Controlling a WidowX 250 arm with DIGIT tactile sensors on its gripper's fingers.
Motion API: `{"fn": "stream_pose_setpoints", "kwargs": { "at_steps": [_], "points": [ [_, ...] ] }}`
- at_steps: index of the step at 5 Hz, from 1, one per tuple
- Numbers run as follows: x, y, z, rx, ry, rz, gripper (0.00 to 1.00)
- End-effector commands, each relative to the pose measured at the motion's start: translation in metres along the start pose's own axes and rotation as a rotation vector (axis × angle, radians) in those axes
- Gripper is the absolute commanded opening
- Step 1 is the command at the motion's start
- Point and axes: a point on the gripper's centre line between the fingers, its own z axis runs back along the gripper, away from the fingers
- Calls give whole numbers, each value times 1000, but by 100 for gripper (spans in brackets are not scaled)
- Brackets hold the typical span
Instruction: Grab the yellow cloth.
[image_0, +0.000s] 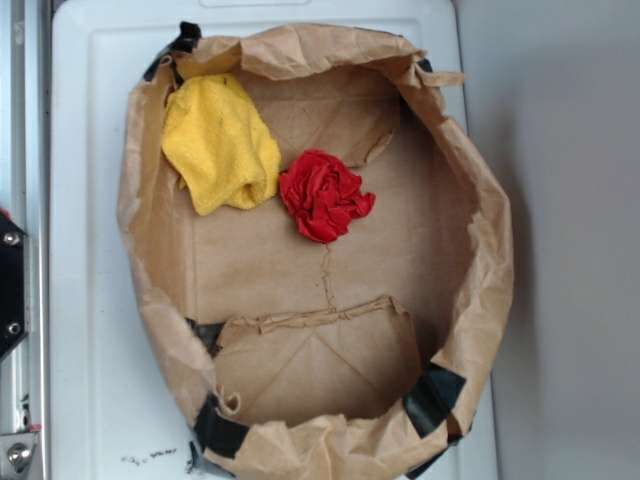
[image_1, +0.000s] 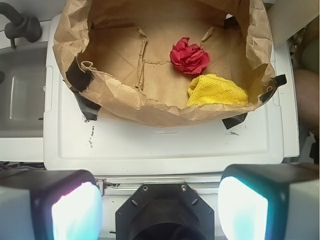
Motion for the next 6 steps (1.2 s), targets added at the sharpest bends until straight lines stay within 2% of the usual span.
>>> {"fn": "stream_pose_setpoints", "kwargs": {
  "at_steps": [1, 2, 3, 4, 5, 6],
  "points": [
    [26, 16, -14, -4, -76, 71, 100],
    [32, 29, -29, 11, -57, 92, 100],
    [48, 40, -45, 27, -13, 95, 100],
    [88, 57, -68, 35, 54, 126, 100],
    [113, 57, -78, 42, 100, 94, 100],
    [121, 45, -78, 43, 157, -32, 100]
  ]
}}
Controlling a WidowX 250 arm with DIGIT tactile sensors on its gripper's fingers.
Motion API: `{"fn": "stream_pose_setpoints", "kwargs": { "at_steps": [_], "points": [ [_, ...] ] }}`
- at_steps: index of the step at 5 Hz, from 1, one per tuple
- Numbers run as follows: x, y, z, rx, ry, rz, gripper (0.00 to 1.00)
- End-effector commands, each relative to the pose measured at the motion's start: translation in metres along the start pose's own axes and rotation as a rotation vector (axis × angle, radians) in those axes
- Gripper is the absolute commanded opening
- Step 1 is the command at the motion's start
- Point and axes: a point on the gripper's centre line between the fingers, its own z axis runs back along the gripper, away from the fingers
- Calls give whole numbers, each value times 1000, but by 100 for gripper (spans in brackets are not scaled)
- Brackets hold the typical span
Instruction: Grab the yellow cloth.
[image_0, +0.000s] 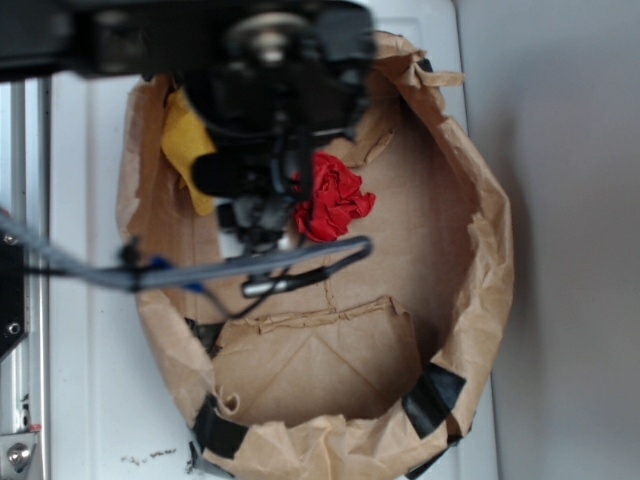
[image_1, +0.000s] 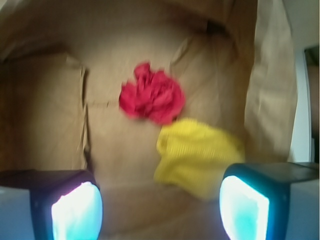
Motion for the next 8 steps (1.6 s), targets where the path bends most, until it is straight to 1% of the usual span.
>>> {"fn": "stream_pose_setpoints", "kwargs": {
  "at_steps": [1, 3, 4, 5, 6, 7, 8],
  "points": [
    [11, -13, 16, 17, -10, -133, 100],
    [11, -13, 16, 17, -10, -133, 100],
    [18, -15, -17, 1, -46, -274, 100],
    [33, -12, -44, -17, -51, -361, 100],
    [38, -3, -61, -43, -27, -424, 100],
    [28, 5, -68, -32, -25, -470, 100],
    [13, 10, -62, -17, -24, -494, 100]
  ]
}}
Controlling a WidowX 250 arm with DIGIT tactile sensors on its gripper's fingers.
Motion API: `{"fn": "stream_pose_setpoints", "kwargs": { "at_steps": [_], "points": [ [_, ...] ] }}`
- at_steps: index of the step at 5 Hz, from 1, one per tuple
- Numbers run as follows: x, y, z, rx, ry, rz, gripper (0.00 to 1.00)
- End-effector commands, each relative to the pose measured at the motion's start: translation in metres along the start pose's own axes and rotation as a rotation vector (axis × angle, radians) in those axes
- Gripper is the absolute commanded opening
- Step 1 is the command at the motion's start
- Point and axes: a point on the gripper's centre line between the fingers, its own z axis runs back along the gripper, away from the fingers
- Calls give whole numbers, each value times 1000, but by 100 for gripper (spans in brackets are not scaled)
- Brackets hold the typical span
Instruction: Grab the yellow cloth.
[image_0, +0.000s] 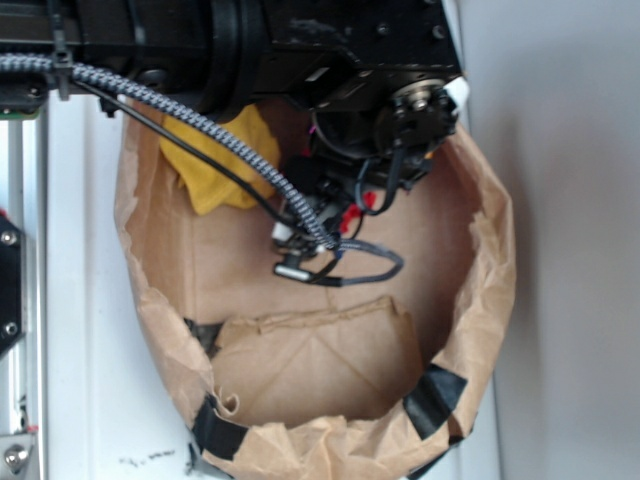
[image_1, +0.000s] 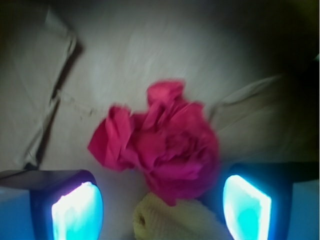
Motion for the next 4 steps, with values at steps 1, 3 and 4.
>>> {"fn": "stream_pose_setpoints", "kwargs": {
  "at_steps": [1, 3, 4],
  "points": [
    [-25, 0, 17, 52, -49, -29, 100],
    [-28, -3, -29, 104, -24, -53, 100],
    [-30, -4, -46, 127, -15, -66, 100]
  ]
}}
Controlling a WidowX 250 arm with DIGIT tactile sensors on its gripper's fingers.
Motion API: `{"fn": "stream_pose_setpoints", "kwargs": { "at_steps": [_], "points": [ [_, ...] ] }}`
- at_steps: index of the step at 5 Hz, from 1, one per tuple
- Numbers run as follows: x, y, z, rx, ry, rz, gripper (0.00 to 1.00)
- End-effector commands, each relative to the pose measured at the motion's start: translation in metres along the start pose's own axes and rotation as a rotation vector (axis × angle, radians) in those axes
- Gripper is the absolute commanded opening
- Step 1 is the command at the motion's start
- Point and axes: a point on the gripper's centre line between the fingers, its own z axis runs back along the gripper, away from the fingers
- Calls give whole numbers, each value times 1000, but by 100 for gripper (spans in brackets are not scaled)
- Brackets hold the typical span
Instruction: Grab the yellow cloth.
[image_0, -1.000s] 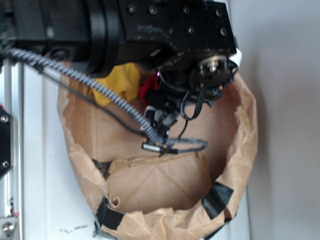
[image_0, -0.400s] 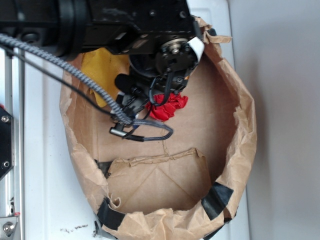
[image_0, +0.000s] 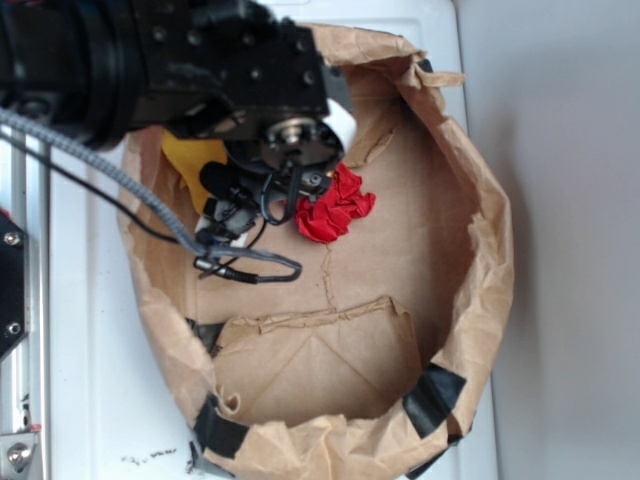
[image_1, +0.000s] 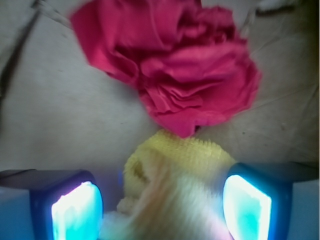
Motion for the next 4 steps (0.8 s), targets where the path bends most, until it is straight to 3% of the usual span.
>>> {"fn": "stream_pose_setpoints", "kwargs": {
  "at_steps": [1, 2, 4],
  "points": [
    [-2, -11, -18, 45, -8, 9, 3],
    [-5, -16, -9, 39, -21, 41, 0],
    [-9, -35, 53, -35, -66, 97, 0]
  ]
}}
